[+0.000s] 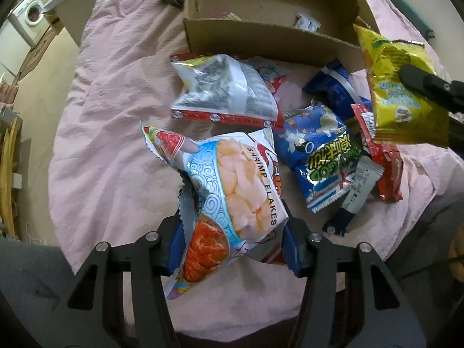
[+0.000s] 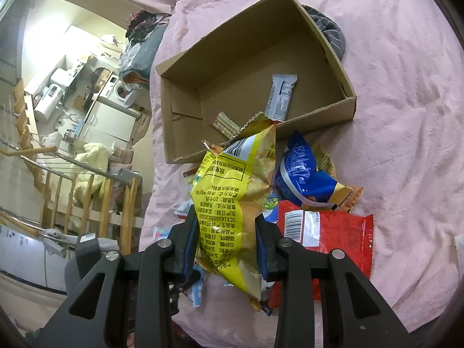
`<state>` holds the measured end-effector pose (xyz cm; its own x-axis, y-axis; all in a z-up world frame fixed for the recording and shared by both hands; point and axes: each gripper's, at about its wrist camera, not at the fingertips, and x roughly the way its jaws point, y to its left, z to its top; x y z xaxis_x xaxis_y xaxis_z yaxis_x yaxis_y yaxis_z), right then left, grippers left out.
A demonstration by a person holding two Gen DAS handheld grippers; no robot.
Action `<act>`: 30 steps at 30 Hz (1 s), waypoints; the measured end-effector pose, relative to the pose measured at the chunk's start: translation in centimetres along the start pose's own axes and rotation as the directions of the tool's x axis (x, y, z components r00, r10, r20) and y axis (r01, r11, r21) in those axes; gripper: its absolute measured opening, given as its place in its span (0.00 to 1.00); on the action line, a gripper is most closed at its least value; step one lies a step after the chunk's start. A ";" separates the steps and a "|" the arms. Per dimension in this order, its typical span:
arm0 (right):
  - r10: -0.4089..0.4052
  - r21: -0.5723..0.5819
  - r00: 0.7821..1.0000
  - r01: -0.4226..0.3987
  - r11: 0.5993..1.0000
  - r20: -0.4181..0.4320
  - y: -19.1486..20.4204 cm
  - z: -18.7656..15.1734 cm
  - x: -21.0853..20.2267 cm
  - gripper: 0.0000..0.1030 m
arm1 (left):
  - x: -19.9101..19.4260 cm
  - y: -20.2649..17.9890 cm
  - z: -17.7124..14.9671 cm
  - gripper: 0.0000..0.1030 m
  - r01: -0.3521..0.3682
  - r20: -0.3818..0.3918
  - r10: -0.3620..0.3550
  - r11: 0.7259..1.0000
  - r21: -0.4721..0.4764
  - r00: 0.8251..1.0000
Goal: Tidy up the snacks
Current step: 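Carry both bags over the box and open both tools to drop them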
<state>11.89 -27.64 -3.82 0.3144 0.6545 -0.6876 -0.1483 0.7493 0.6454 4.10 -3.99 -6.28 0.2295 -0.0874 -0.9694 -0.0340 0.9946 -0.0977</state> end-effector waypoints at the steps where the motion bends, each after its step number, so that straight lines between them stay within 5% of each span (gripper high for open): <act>1: 0.006 0.000 1.000 -0.006 1.000 0.003 0.1 0.0 -0.1 0.34 | -0.4 -0.1 -0.2 0.50 -0.001 0.005 0.001 1.000 -0.006 1.000; 8: 0.042 -0.007 0.998 -0.042 0.999 0.045 0.1 -0.2 -1.5 0.34 | -5.3 -0.6 1.2 0.50 -0.006 0.120 0.010 0.999 -0.038 0.993; 14: 0.067 -0.010 0.991 -0.067 0.998 0.113 0.5 0.3 -2.9 0.34 | -8.7 -0.2 5.2 0.49 -0.079 0.328 0.087 0.996 -0.036 0.941; 22: 0.056 -0.038 0.984 -0.050 0.998 0.169 1.0 3.0 -4.0 0.34 | -9.0 -1.1 9.8 0.49 -0.092 0.396 0.081 0.996 0.009 0.915; 30: 0.026 -0.075 0.978 -0.010 0.997 0.207 0.8 7.1 -3.4 0.34 | -6.9 -1.4 14.0 0.49 -0.082 0.404 0.064 0.996 0.028 0.913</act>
<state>17.40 -29.97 1.37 0.4980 0.6383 -0.5869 -0.2215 0.7480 0.6256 16.13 -3.98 3.71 0.5999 0.0062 -0.8001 -0.0256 0.9996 -0.0115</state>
